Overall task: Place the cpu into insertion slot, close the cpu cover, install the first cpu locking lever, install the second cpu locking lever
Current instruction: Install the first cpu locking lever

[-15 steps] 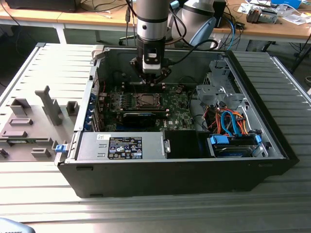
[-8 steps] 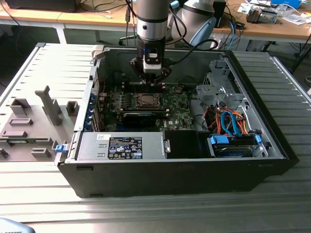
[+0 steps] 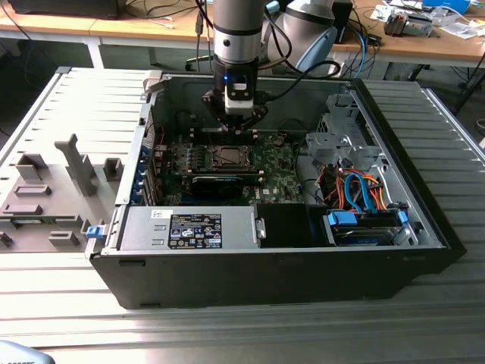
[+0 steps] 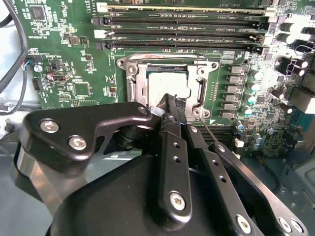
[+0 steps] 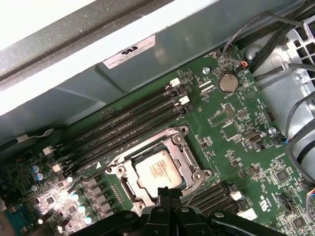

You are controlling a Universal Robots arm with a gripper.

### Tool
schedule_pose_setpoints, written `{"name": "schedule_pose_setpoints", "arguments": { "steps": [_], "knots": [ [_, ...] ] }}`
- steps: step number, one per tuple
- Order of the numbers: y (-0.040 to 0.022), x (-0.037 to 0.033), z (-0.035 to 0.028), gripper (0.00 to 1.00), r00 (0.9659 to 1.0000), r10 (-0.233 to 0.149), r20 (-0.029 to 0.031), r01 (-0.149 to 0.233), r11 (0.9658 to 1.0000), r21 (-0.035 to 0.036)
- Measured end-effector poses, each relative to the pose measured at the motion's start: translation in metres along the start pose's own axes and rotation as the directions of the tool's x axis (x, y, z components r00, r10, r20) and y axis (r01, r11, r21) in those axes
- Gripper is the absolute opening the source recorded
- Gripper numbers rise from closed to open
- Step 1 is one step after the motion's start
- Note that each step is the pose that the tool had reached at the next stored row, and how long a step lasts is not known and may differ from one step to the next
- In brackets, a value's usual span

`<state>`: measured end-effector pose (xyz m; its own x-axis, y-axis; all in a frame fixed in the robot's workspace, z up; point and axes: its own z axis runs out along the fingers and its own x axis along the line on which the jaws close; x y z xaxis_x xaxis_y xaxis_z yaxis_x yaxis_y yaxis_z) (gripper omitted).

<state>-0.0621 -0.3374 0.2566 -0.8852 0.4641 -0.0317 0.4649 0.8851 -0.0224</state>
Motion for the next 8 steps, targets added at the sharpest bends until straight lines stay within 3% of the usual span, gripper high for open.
{"name": "schedule_pose_setpoints", "arguments": {
  "steps": [8],
  "knots": [
    [0.0,0.0,0.0,0.11,0.9999,-0.012,0.0003,0.012,0.9999,-0.0004]
  ]
}}
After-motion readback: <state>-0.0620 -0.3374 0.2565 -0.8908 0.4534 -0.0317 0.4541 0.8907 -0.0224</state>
